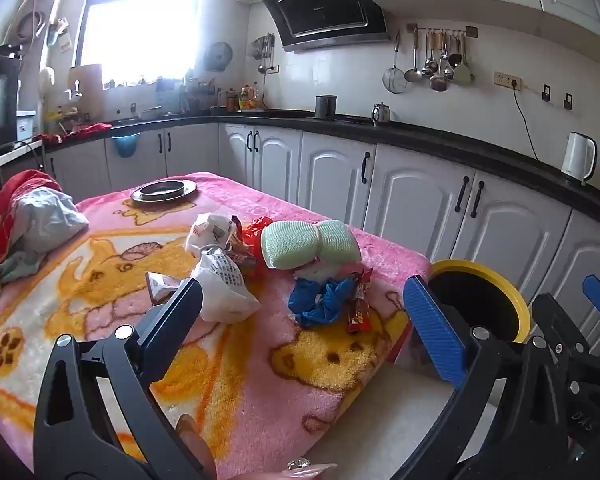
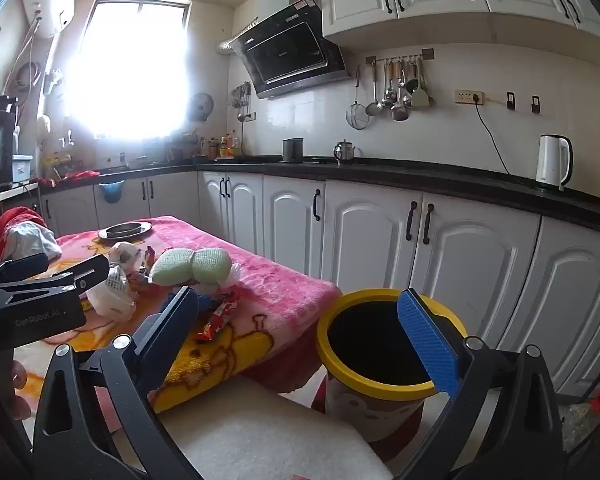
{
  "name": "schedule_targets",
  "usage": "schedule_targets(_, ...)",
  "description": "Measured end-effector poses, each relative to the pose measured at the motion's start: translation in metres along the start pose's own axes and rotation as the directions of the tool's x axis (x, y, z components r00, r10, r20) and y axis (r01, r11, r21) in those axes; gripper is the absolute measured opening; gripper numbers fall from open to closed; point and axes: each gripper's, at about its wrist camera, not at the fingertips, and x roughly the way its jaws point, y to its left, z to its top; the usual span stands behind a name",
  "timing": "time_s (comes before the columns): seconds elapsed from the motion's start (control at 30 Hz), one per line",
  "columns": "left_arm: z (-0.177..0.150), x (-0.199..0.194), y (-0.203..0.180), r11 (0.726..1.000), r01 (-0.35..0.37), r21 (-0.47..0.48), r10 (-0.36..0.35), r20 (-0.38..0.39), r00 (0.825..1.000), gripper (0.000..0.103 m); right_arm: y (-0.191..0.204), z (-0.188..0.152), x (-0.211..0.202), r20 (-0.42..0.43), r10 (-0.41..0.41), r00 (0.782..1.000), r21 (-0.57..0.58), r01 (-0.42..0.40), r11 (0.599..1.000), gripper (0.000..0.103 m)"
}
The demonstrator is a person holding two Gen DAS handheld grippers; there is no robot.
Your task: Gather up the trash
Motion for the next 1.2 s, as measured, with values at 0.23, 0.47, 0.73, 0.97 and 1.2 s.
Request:
schedule_targets(0.23,0.0,-0.001,0.0,1.0,-0.003,0.005,0.003,0.0,1.0,0.092,-0.005,0.0,-0.004,-0.005,-0.003,1.0,0.026,0.003,1.0,0.097)
schedule_targets(0.47,0.003,-0.003,-0.004,1.0,-0.001,0.008,0.001,0.003,1.0,0.092,-0.004,-0.002,0.006,-0.021,-0.009,1.0,0.025,0.01,1.0,0.097)
schedule_targets(0.73,0.003,-0.003,-0.004,1.0,-0.001,0.008,0.001,0.006,1.0,0.092,-0.009,0.0,0.004,-0.017,-0.02,1.0,0.026,0.021,0.999,0.097)
schedule_targets(0.97,0.006,-0.005,0.0,1.0,-0.003,0.007,0.003,0.006,1.0,0.092,-0.008,0.001,0.002,-0.016,-0.029,0.999,0.023,0.029,0.999,0.097)
schedule_targets(1.2,0.006,-0.005,0.0,1.0,-0.005,0.006,0.005,0.008,1.0,0.093,-0.012,0.003,0.002,-0.022,-0.038,0.999,0.027,0.038,0.999,0.097)
